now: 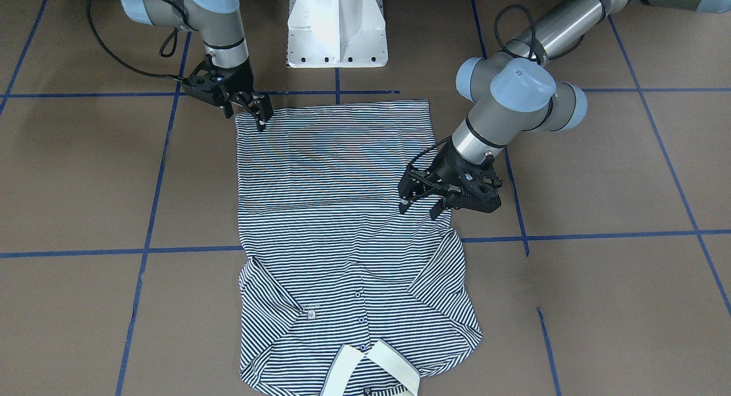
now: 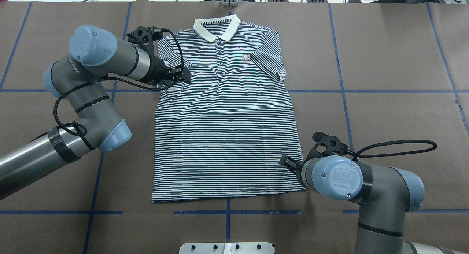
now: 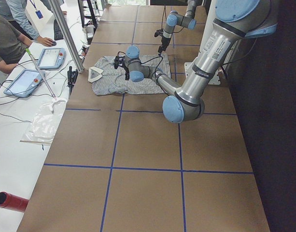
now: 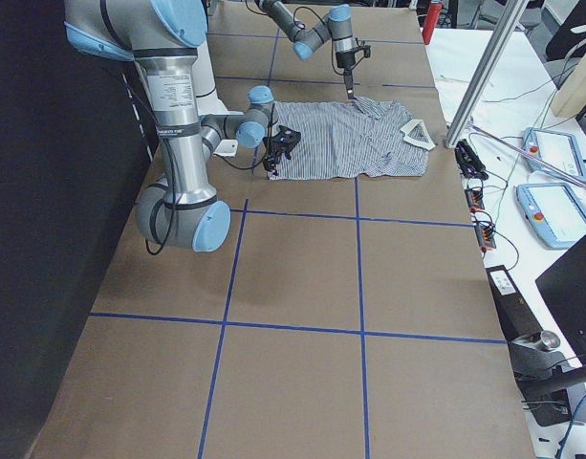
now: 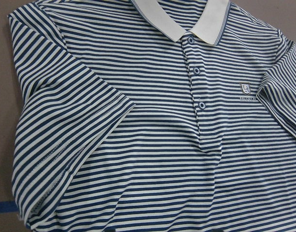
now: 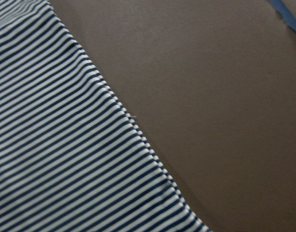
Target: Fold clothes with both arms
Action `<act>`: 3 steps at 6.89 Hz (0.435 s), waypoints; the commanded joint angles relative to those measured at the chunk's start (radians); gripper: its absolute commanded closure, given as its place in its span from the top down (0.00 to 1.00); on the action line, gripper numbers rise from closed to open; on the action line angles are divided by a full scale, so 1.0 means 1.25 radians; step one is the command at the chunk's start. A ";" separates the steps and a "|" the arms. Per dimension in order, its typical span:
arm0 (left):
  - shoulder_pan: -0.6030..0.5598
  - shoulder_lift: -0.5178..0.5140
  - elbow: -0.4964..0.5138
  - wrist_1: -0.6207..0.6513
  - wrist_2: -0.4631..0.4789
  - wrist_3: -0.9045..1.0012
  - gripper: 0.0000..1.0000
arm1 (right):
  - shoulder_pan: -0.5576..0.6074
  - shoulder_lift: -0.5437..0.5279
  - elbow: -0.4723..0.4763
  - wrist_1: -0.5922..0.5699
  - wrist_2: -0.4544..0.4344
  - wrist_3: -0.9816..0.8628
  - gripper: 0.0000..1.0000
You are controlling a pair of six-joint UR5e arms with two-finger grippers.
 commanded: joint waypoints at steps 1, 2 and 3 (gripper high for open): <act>0.006 0.001 -0.001 -0.002 0.000 -0.015 0.73 | -0.047 0.007 0.007 -0.053 -0.005 0.057 0.88; 0.007 0.010 -0.002 -0.004 0.000 -0.014 0.73 | -0.047 0.006 0.002 -0.052 -0.006 0.059 0.86; 0.008 0.015 -0.004 -0.004 0.000 -0.014 0.73 | -0.046 0.005 -0.002 -0.052 -0.006 0.059 0.85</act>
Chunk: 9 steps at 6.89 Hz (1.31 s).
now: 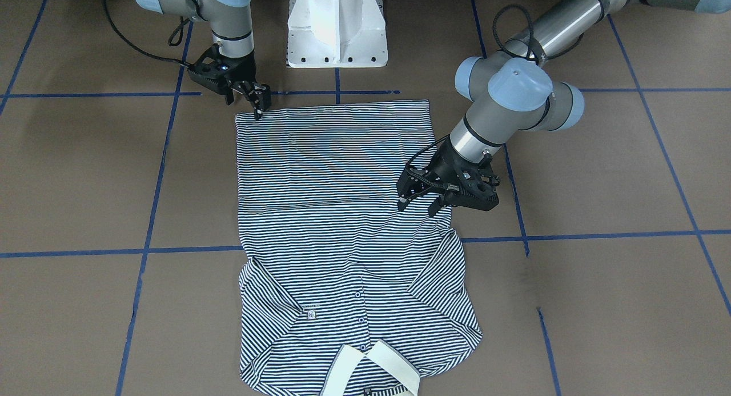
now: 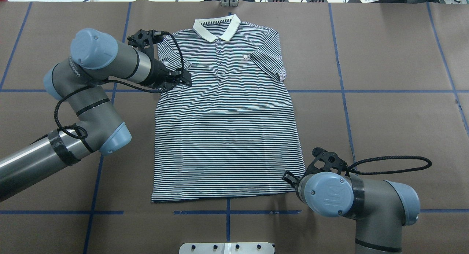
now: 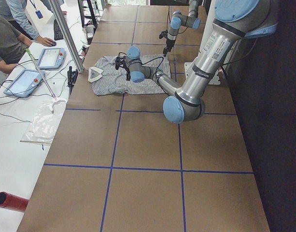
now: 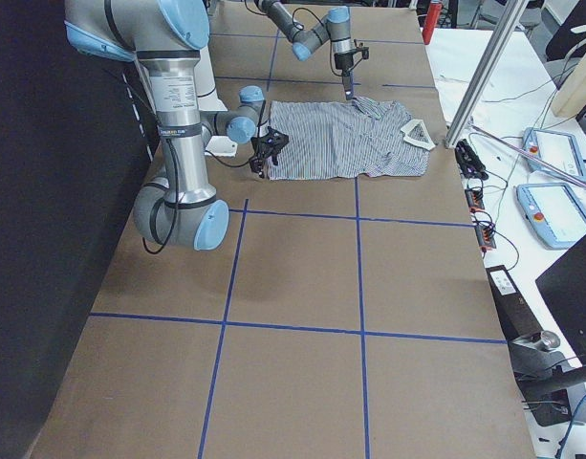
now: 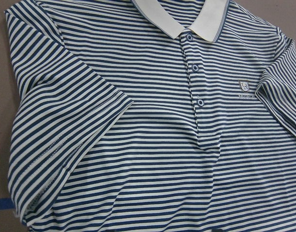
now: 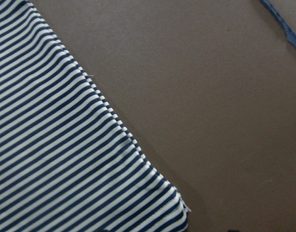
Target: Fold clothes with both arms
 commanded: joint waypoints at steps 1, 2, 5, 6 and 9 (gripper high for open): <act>0.002 0.006 0.000 0.000 0.000 0.002 0.73 | 0.004 0.002 -0.005 -0.003 -0.001 0.002 0.82; 0.002 0.006 0.000 0.000 0.001 0.003 0.73 | 0.013 0.001 -0.006 -0.003 -0.001 0.002 0.80; 0.002 0.006 0.000 0.000 0.001 0.005 0.73 | 0.014 0.003 -0.018 -0.007 0.001 0.004 0.61; 0.002 0.010 0.000 0.000 0.001 0.006 0.73 | 0.014 0.003 -0.021 -0.008 0.001 0.004 0.47; 0.002 0.011 0.000 0.001 0.001 0.005 0.73 | 0.014 0.003 -0.016 -0.009 0.004 0.000 0.00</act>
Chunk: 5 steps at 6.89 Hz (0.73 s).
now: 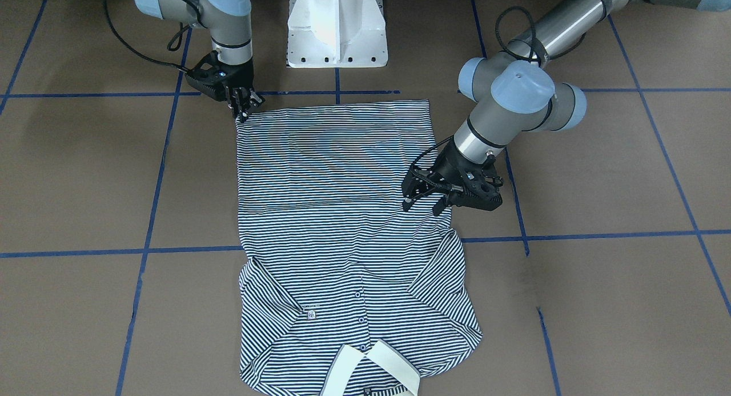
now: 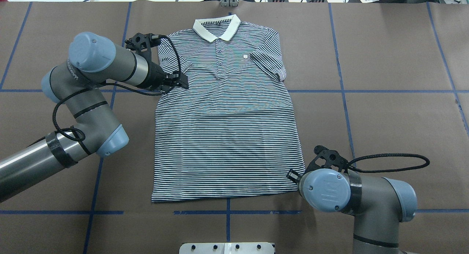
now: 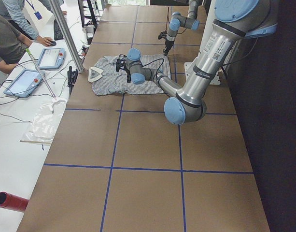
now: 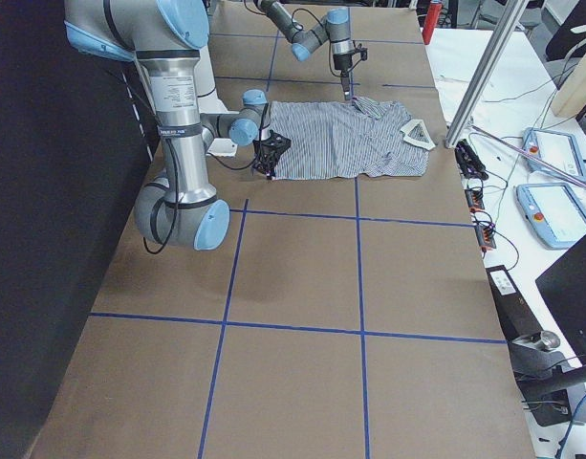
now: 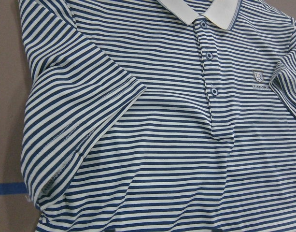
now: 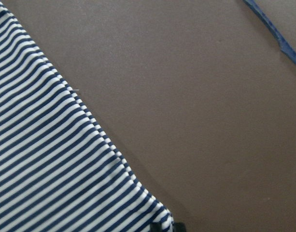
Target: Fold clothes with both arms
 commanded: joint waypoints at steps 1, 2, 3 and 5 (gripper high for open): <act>0.000 -0.001 -0.006 0.008 -0.001 -0.008 0.73 | 0.001 0.000 0.010 0.000 0.004 -0.002 0.00; 0.006 0.039 -0.063 0.013 0.002 -0.064 0.73 | 0.002 0.000 0.035 -0.001 0.006 -0.002 0.00; 0.061 0.125 -0.160 0.013 0.012 -0.146 0.73 | 0.004 -0.005 0.057 0.000 0.008 -0.002 0.00; 0.231 0.205 -0.301 0.114 0.187 -0.290 0.73 | 0.005 -0.012 0.072 -0.001 0.008 -0.002 0.00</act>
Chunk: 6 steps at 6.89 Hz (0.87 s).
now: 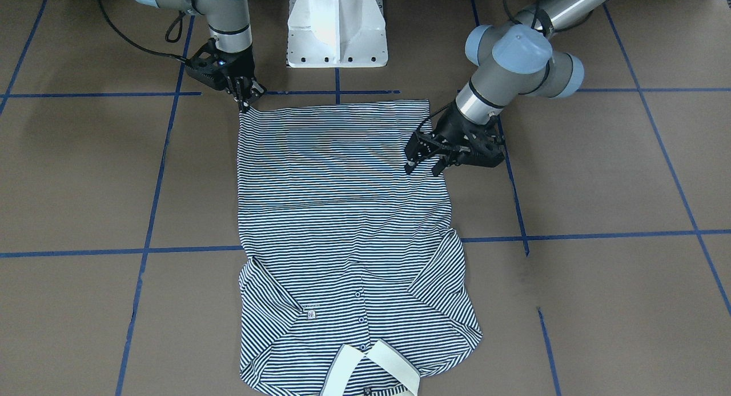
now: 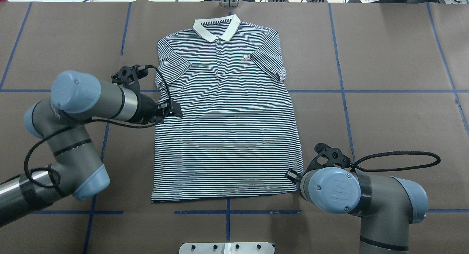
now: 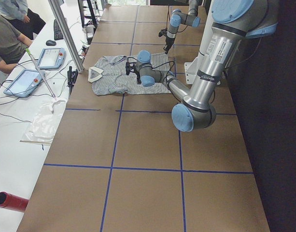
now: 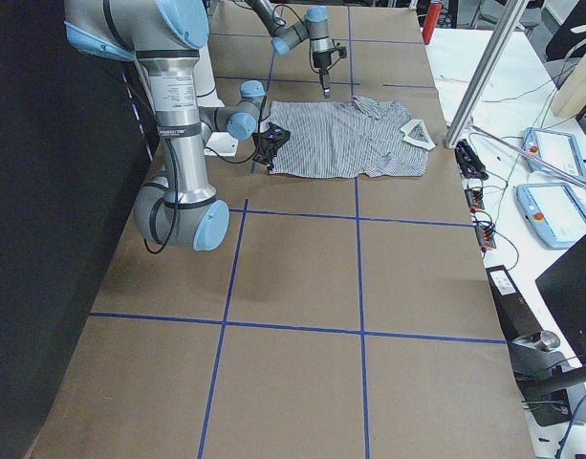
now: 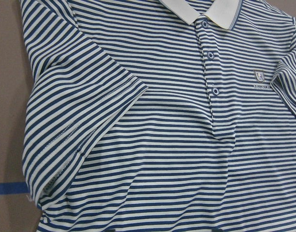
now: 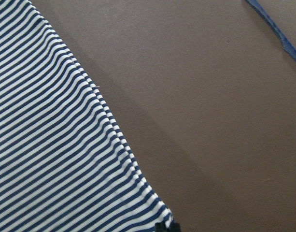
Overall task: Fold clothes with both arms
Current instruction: 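Lower both grippers to the hem corners nearest the robot and grasp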
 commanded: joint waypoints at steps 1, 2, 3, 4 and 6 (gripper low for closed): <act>0.153 0.046 -0.146 0.182 0.142 -0.107 0.73 | 0.001 -0.007 0.013 -0.001 0.000 -0.001 0.00; 0.204 0.046 -0.159 0.254 0.183 -0.178 0.72 | 0.001 -0.007 0.014 -0.001 0.002 -0.001 0.00; 0.223 0.062 -0.164 0.275 0.183 -0.212 0.70 | 0.001 -0.007 0.013 0.000 0.002 -0.001 0.00; 0.246 0.105 -0.174 0.274 0.190 -0.214 0.70 | 0.001 -0.006 0.014 0.000 0.002 -0.001 0.00; 0.246 0.124 -0.186 0.276 0.188 -0.213 0.70 | 0.000 -0.004 0.014 0.000 0.000 -0.001 0.00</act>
